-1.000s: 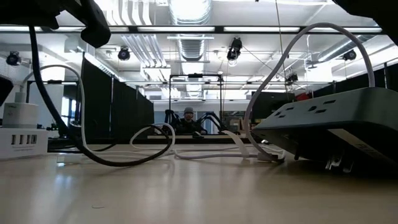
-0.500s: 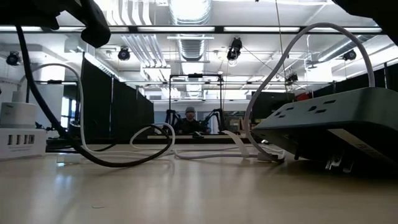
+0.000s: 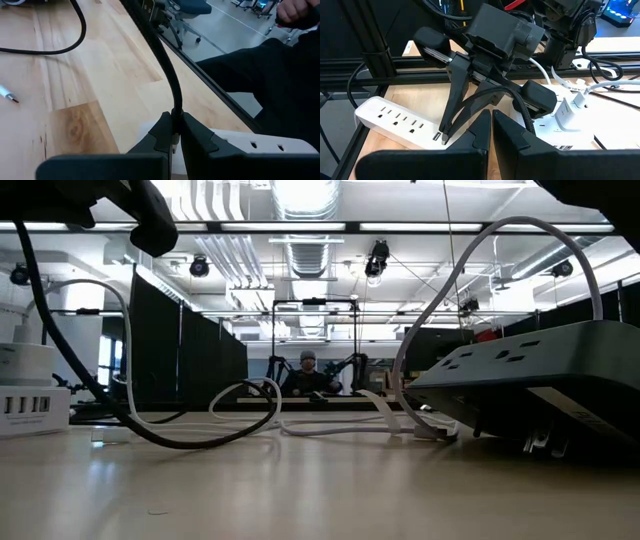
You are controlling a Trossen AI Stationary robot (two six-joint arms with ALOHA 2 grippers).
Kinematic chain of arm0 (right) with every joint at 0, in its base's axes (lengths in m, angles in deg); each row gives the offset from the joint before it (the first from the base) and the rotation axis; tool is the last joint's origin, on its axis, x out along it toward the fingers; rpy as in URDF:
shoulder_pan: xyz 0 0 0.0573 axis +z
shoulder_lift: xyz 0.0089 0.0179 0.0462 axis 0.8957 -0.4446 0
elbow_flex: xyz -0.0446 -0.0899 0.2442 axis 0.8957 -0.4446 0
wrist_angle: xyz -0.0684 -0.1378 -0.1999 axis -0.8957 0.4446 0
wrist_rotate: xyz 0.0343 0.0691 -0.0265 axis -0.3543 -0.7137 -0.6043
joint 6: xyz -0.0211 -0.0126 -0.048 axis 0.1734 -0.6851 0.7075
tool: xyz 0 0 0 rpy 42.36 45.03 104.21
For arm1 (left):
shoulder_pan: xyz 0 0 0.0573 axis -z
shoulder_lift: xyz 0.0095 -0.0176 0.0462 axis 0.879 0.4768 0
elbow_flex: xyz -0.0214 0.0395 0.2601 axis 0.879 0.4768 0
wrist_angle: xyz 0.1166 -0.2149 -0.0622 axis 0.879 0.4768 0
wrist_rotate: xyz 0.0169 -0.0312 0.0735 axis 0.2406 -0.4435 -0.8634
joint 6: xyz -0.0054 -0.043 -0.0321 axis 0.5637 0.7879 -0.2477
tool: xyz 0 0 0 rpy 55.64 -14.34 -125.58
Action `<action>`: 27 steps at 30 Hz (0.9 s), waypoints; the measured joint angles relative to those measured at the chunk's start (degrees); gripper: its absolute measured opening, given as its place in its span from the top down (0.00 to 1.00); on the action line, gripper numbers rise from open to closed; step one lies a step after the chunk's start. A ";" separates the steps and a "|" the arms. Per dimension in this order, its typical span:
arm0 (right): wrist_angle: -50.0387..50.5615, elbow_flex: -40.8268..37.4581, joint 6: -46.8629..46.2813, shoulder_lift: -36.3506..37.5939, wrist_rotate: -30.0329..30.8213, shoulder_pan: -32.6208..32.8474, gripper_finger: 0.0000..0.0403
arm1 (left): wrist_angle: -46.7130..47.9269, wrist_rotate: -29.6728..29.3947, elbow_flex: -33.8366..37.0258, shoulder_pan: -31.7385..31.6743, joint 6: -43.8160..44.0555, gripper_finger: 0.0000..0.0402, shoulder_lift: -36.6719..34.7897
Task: Insert USB
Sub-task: Insert the middle left black charger cable into the bottom white outlet extension
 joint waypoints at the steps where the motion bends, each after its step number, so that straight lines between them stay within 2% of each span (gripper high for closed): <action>1: 0.00 0.00 -0.01 0.00 0.00 0.00 0.99 | 0.08 -0.04 -0.08 0.05 -0.01 0.98 0.12; 12: 0.02 0.00 0.03 -0.09 0.00 -0.02 0.99 | 4.35 0.13 -2.94 2.10 -0.70 0.98 2.97; 27: 0.00 0.00 -0.01 -0.09 -0.02 -0.02 0.99 | 6.40 0.49 -2.75 2.10 -1.95 0.98 0.68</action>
